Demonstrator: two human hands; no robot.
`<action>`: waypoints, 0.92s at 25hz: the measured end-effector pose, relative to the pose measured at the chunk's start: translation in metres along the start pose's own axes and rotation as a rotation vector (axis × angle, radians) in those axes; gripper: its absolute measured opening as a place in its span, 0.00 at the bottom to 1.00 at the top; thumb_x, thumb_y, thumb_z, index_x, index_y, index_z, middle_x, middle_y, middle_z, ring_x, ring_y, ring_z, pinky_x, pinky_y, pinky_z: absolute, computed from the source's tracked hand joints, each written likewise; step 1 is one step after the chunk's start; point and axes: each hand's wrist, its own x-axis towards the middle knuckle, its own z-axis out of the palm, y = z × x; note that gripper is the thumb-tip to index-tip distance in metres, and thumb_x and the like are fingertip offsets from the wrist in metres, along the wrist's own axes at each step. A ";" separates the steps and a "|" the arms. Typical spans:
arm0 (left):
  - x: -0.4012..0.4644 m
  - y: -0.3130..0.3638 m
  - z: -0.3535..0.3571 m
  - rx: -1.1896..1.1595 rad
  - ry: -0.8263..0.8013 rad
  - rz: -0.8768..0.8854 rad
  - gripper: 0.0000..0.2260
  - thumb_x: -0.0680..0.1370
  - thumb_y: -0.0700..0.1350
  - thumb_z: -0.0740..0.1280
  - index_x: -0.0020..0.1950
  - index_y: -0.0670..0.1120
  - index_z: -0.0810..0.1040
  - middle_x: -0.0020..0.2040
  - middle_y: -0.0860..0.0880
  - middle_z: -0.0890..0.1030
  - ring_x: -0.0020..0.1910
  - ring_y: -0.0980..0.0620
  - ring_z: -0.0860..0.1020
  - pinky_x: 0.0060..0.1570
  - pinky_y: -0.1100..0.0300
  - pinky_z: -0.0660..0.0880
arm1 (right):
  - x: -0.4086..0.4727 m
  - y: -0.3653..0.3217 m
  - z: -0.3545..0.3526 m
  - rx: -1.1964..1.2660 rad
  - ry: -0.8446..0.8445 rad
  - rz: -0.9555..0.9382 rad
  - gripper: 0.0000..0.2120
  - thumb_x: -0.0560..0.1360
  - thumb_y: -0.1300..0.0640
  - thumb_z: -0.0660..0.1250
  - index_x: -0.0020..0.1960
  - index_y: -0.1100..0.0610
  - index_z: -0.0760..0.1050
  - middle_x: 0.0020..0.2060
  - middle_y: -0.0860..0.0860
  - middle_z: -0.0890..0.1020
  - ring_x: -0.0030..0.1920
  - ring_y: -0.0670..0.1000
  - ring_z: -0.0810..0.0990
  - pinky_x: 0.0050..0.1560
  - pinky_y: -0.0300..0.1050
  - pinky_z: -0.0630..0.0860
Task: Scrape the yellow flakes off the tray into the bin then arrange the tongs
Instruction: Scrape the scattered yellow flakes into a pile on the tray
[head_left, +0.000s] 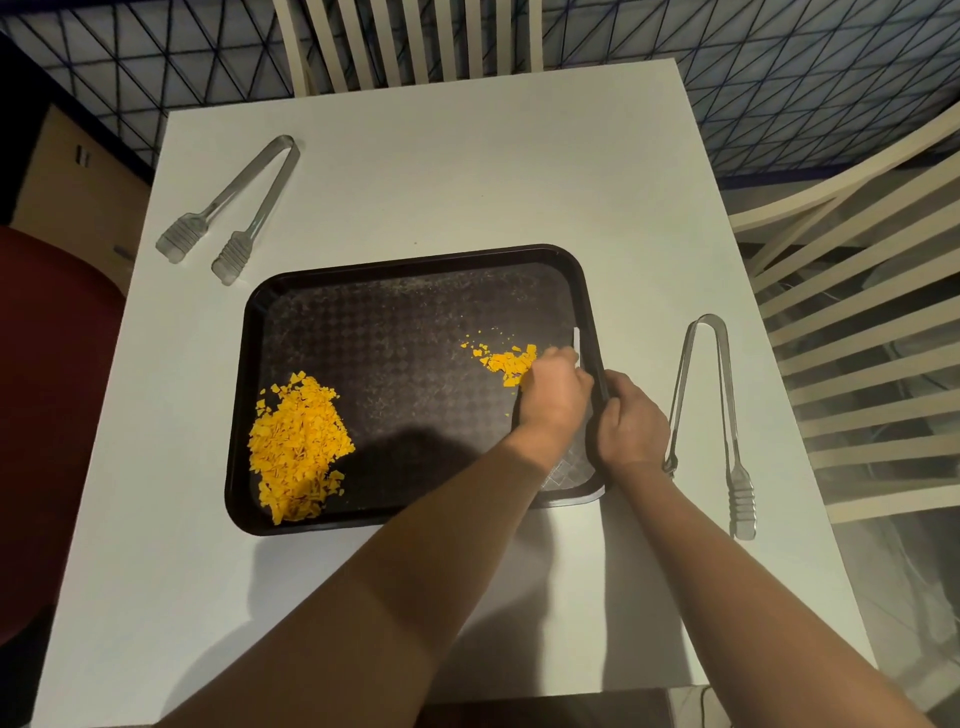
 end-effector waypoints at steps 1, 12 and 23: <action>0.002 0.000 -0.002 0.015 0.002 -0.018 0.10 0.76 0.36 0.59 0.54 0.35 0.75 0.55 0.37 0.75 0.54 0.38 0.75 0.53 0.49 0.72 | 0.000 0.000 0.000 0.000 -0.001 0.000 0.26 0.67 0.56 0.47 0.59 0.52 0.75 0.47 0.54 0.82 0.47 0.61 0.78 0.45 0.46 0.69; 0.002 0.008 0.001 0.041 0.016 -0.024 0.10 0.76 0.35 0.59 0.54 0.35 0.74 0.55 0.37 0.76 0.54 0.37 0.75 0.51 0.50 0.72 | 0.000 -0.001 -0.001 -0.008 -0.008 0.011 0.26 0.67 0.56 0.47 0.60 0.52 0.74 0.49 0.55 0.82 0.49 0.61 0.78 0.46 0.47 0.70; 0.003 0.009 -0.003 -0.046 0.019 -0.030 0.08 0.74 0.36 0.61 0.49 0.33 0.76 0.52 0.36 0.76 0.51 0.37 0.75 0.49 0.49 0.72 | -0.001 -0.002 -0.001 -0.009 -0.014 0.017 0.27 0.67 0.55 0.47 0.61 0.53 0.74 0.51 0.55 0.82 0.51 0.60 0.77 0.47 0.46 0.69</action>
